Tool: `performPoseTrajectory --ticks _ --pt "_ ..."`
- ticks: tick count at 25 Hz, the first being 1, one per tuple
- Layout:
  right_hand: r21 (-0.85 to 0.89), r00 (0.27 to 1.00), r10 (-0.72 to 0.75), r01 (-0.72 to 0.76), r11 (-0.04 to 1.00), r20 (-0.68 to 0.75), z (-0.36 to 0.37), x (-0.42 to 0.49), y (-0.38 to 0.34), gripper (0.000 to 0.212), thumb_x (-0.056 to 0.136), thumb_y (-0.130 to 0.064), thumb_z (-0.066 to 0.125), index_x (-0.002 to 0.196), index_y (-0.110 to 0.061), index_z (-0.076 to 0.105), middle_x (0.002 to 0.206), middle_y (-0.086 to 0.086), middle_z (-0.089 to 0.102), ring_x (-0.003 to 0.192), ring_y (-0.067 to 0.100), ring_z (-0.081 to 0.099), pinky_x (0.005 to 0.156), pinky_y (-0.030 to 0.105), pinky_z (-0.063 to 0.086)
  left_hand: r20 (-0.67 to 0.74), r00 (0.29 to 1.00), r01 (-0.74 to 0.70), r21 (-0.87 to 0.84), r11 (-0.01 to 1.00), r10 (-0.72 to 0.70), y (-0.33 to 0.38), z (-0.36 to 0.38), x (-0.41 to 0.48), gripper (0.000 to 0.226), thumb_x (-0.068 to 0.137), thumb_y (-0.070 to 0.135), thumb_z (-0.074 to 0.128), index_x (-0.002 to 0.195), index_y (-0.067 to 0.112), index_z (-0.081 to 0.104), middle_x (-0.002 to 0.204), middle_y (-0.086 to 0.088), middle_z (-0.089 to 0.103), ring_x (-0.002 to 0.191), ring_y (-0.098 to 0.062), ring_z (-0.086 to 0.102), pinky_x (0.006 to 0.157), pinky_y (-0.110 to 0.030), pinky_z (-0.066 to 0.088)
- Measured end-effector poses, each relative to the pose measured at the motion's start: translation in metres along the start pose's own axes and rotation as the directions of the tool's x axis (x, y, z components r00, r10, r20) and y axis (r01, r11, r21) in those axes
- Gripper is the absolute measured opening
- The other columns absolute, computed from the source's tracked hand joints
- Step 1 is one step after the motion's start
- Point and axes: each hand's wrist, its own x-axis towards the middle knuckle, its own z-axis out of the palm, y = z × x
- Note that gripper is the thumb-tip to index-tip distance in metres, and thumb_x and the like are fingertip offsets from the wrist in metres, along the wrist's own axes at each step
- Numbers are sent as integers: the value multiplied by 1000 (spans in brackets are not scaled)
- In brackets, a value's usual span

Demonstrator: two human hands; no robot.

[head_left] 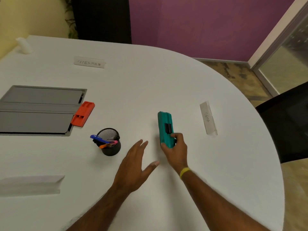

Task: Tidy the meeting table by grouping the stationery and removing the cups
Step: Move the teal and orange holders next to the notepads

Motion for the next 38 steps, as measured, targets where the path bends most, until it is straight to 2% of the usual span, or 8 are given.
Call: performPoseTrajectory --ticks 3,6,10,14,19,25,30,38 --pt "-19 967 -254 254 967 23 1 -63 -30 59 77 -30 80 126 -33 47 129 -17 56 117 2 56 87 14 53 -158 979 59 -401 914 -133 25 -26 -3 87 81 66 54 153 35 15 159 11 26 139 -8 35 107 -30 38" --pt "-170 810 -571 586 792 132 19 -113 -58 59 77 -27 79 126 -30 48 139 -12 52 124 1 51 96 11 46 -245 911 39 -749 661 -332 29 -53 -24 100 67 77 64 149 38 22 144 4 47 121 -12 57 86 -28 56" --pt "-232 583 -741 812 535 334 69 -149 -83 45 77 -22 79 117 -21 57 140 0 57 125 15 53 102 26 49 -371 707 36 -831 555 -602 -6 -80 -62 98 63 54 79 144 32 29 125 5 55 105 -13 64 65 -13 55" --pt "-139 496 -687 851 506 532 118 -162 -98 49 82 -35 70 126 -23 50 143 3 51 130 15 47 112 26 36 -342 532 110 -879 464 -775 -68 -122 -75 82 80 28 77 145 29 28 131 -1 52 104 -17 59 54 -13 52" --pt "-66 684 -559 658 750 469 205 -141 -126 43 85 -30 63 123 -23 46 126 -6 48 117 7 47 98 18 43 -363 482 141 -866 480 -797 -156 -180 -84 69 85 27 73 145 26 38 137 -4 56 105 -20 61 64 -22 55" --pt "-316 912 -124 260 912 392 331 -41 -146 56 86 -31 67 134 -16 43 127 9 45 117 29 47 96 39 46 -317 546 168 -866 471 -776 -213 -202 -86 58 88 31 68 141 20 46 130 -8 61 105 -26 63 60 -26 54" --pt "-542 943 132 58 838 306 386 21 -130 75 83 -37 65 146 -25 27 137 18 32 122 45 44 98 53 46 -302 571 121 -889 442 -764 -242 -213 -97 54 88 32 67 139 25 50 125 -8 63 106 -28 64 66 -33 56" --pt "-462 959 -3 139 876 284 429 39 -117 53 82 -14 62 132 -25 48 139 17 29 119 43 47 102 47 46 -268 540 72 -930 361 -798 -271 -225 -111 67 87 31 65 147 34 36 126 -2 63 107 -32 66 71 -36 57"
